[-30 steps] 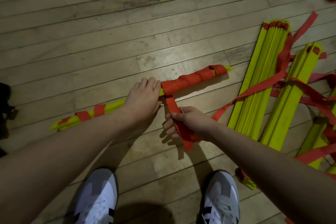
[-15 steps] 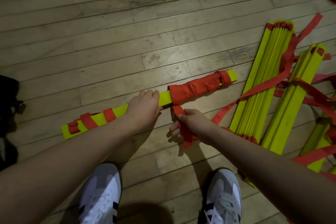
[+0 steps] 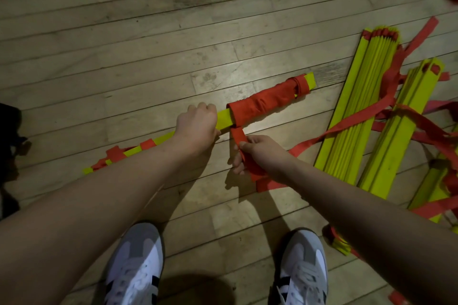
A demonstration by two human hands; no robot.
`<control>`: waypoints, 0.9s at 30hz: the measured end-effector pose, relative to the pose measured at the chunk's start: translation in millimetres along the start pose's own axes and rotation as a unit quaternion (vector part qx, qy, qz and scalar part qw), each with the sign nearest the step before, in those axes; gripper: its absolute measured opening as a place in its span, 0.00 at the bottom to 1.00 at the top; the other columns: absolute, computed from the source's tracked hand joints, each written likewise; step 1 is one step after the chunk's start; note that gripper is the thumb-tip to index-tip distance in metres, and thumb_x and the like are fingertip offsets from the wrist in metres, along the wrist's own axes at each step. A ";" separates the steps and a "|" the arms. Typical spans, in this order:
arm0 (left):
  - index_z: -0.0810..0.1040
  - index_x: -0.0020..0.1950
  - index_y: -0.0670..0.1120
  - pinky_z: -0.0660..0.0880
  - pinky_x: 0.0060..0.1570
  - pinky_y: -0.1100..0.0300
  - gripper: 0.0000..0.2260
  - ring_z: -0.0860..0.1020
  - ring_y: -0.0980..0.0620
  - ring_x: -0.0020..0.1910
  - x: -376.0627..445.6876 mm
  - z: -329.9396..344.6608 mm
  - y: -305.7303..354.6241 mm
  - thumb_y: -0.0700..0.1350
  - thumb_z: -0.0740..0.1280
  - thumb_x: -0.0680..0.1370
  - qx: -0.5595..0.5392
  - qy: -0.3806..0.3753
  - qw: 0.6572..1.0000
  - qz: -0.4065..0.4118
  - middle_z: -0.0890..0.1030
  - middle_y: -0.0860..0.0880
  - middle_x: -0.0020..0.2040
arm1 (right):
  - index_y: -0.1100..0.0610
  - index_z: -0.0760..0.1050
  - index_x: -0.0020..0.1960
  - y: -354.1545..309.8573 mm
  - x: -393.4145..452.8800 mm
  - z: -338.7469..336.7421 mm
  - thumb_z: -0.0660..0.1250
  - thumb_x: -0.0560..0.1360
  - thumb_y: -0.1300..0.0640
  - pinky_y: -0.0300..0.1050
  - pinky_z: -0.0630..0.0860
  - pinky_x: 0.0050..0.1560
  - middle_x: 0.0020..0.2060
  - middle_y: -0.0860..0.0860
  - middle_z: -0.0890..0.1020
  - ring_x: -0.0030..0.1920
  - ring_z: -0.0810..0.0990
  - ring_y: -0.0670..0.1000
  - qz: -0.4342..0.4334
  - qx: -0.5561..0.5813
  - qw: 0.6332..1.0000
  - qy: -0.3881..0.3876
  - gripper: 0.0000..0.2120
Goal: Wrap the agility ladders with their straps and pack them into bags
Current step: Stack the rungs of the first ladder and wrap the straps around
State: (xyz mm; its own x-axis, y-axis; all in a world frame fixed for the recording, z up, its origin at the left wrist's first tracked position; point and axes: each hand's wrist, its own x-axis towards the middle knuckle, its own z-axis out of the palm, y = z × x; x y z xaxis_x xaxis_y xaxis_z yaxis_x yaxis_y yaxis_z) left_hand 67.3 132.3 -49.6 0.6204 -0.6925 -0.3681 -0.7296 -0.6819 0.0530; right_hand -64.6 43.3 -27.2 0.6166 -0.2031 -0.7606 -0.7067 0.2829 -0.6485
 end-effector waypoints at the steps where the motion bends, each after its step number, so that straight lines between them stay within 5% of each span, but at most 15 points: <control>1: 0.70 0.62 0.42 0.70 0.46 0.52 0.18 0.72 0.43 0.59 0.5 1.6 0.0 0.49 0.68 0.77 0.023 0.013 1.000 0.010 0.74 0.43 0.59 | 0.61 0.70 0.47 -1.8 -0.4 0.5 0.52 0.83 0.62 0.42 0.76 0.33 0.32 0.57 0.80 0.30 0.80 0.53 -0.003 -0.010 1.000 -0.002 0.10; 5: 0.78 0.54 0.42 0.72 0.37 0.56 0.16 0.76 0.45 0.45 -10.9 12.9 -5.0 0.41 0.73 0.67 0.123 0.085 0.984 0.102 0.77 0.44 0.47 | 0.60 0.70 0.45 -4.0 -2.4 5.1 0.53 0.83 0.62 0.40 0.76 0.31 0.32 0.57 0.80 0.30 0.79 0.52 -0.018 -0.022 1.000 -0.003 0.11; 8: 0.77 0.63 0.41 0.74 0.44 0.53 0.23 0.75 0.42 0.48 -21.7 26.5 -7.8 0.47 0.72 0.69 0.128 0.117 0.974 0.147 0.77 0.42 0.52 | 0.61 0.71 0.46 0.4 -2.9 6.1 0.54 0.83 0.62 0.42 0.76 0.35 0.34 0.57 0.80 0.31 0.79 0.51 0.002 -0.015 1.000 0.002 0.10; 11: 0.74 0.67 0.39 0.75 0.49 0.48 0.26 0.76 0.37 0.50 -40.6 35.4 -3.0 0.52 0.60 0.74 0.082 0.115 0.974 0.177 0.77 0.37 0.56 | 0.62 0.72 0.48 10.1 -3.4 3.4 0.55 0.83 0.62 0.43 0.76 0.36 0.34 0.56 0.81 0.31 0.79 0.49 0.036 0.005 0.999 -0.002 0.09; 17: 0.46 0.79 0.46 0.67 0.59 0.53 0.33 0.69 0.43 0.62 -53.2 42.3 -4.4 0.48 0.61 0.80 0.081 0.023 0.987 0.140 0.67 0.45 0.68 | 0.63 0.73 0.53 25.6 -12.3 0.8 0.57 0.81 0.64 0.42 0.78 0.38 0.36 0.54 0.82 0.35 0.81 0.50 0.051 0.033 0.998 -0.018 0.06; 27: 0.54 0.76 0.40 0.68 0.57 0.52 0.32 0.69 0.43 0.62 -16.5 9.0 -4.3 0.43 0.66 0.77 0.052 0.029 0.996 0.061 0.69 0.42 0.64 | 0.64 0.74 0.52 15.7 -8.8 1.4 0.56 0.82 0.62 0.43 0.78 0.37 0.36 0.56 0.82 0.35 0.81 0.52 0.039 0.071 0.997 -0.012 0.09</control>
State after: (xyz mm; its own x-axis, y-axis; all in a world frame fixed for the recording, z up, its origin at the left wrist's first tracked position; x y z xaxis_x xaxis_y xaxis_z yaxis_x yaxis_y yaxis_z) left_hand 57.6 148.8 -52.1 0.5384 -0.7831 -0.3112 -0.8247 -0.5655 -0.0039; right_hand -80.6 50.9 -30.7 0.5711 -0.1526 -0.8065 -0.6975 0.4279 -0.5749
